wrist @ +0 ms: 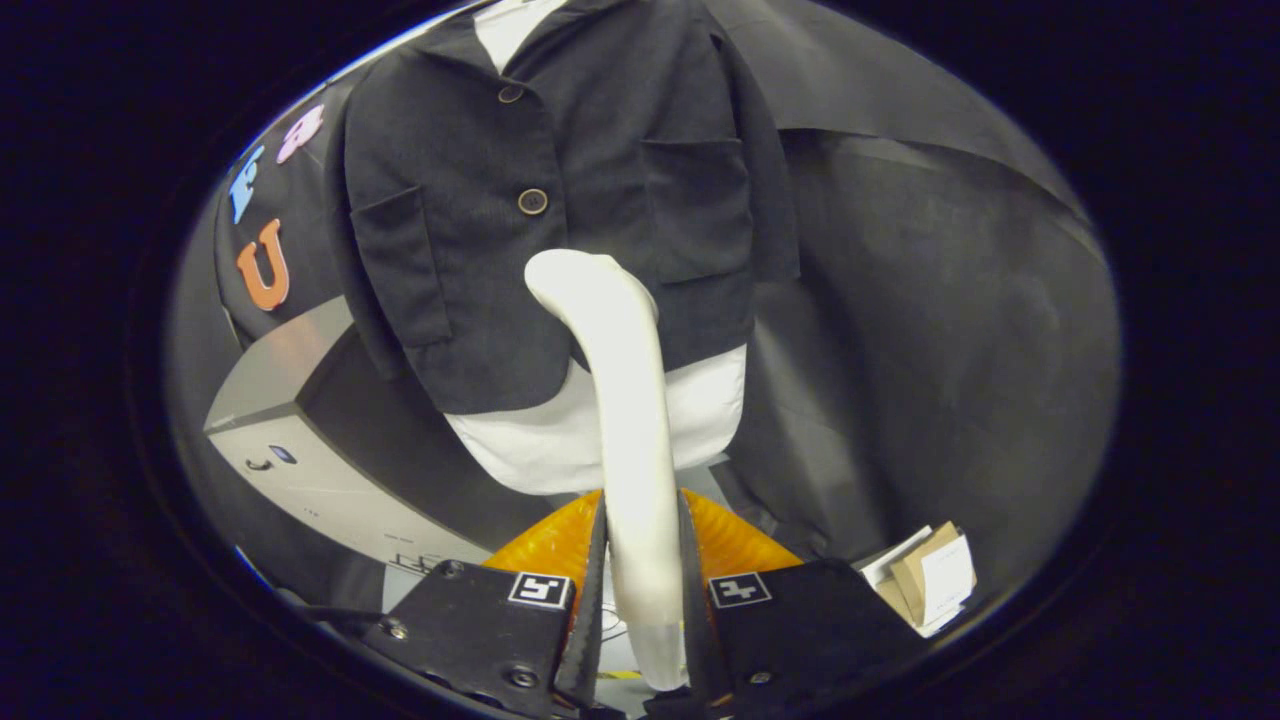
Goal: Iron the clothes twice with a garment steamer, once on the left side and once on the right side.
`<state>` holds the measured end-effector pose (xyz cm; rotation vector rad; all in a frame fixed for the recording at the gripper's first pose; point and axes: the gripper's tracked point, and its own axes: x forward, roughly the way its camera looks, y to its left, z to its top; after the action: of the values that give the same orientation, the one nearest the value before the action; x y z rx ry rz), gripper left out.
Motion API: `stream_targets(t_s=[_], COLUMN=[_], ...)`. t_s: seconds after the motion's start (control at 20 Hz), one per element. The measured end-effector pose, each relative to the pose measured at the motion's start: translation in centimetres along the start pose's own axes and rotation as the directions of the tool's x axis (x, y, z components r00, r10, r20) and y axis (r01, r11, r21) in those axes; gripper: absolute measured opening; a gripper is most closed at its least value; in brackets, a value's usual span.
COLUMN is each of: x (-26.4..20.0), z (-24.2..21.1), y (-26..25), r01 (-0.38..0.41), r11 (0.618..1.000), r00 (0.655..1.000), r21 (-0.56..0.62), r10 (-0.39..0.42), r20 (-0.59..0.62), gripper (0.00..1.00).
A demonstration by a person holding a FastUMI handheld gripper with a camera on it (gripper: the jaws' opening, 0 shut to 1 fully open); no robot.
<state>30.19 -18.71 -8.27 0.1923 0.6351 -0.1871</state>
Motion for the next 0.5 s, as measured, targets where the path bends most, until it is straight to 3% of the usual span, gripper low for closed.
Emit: stream_targets(t_s=[0.5], x=[-2.1], z=[-2.6], y=[0.4], r01=[-0.036], r11=[0.998], r00=[0.999], r21=[0.046], r10=[0.036], r20=[0.017], gripper=[0.37])
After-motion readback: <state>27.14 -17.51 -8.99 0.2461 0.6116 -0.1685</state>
